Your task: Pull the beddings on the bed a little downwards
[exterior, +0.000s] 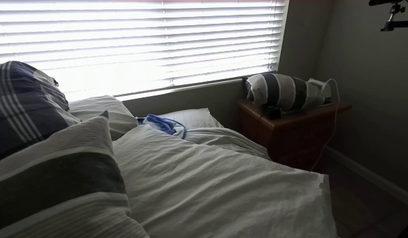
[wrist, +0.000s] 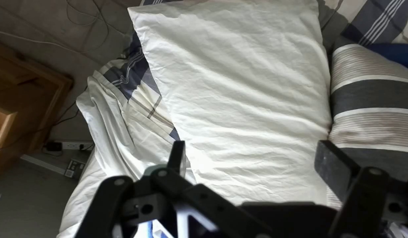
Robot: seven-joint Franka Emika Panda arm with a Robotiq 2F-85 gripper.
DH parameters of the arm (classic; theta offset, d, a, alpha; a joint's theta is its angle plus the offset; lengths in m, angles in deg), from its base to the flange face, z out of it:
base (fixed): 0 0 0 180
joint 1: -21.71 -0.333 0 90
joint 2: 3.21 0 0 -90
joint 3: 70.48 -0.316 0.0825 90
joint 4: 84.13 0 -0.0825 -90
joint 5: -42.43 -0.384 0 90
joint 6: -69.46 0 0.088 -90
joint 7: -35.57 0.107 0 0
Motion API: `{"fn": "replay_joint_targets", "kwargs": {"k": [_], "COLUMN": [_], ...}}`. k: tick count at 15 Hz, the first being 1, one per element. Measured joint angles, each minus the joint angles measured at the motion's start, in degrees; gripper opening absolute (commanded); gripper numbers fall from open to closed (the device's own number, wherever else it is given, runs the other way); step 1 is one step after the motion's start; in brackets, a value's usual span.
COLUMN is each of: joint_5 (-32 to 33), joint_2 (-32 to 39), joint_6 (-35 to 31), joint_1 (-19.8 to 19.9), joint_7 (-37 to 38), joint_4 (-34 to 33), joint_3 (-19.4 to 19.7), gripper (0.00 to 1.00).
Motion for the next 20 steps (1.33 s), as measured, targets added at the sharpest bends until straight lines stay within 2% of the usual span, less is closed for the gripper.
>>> {"fn": "replay_joint_targets", "kwargs": {"k": [4,11,15,20], "joint_5": [0.4,0.1,0.1,0.1], "joint_2": [3.3,24.7,35.3,41.5], "joint_6": [-3.4,-5.8,-5.2,-4.2], "joint_1": [1.5,4.9,7.4,10.4], "joint_7": [-2.7,-20.5,-28.4,-32.5], "joint_4": [-2.2,-16.7,-24.8,-30.5], "joint_3": [1.4,7.9,7.9,7.4], "gripper": [1.00,1.00,1.00,1.00]}}
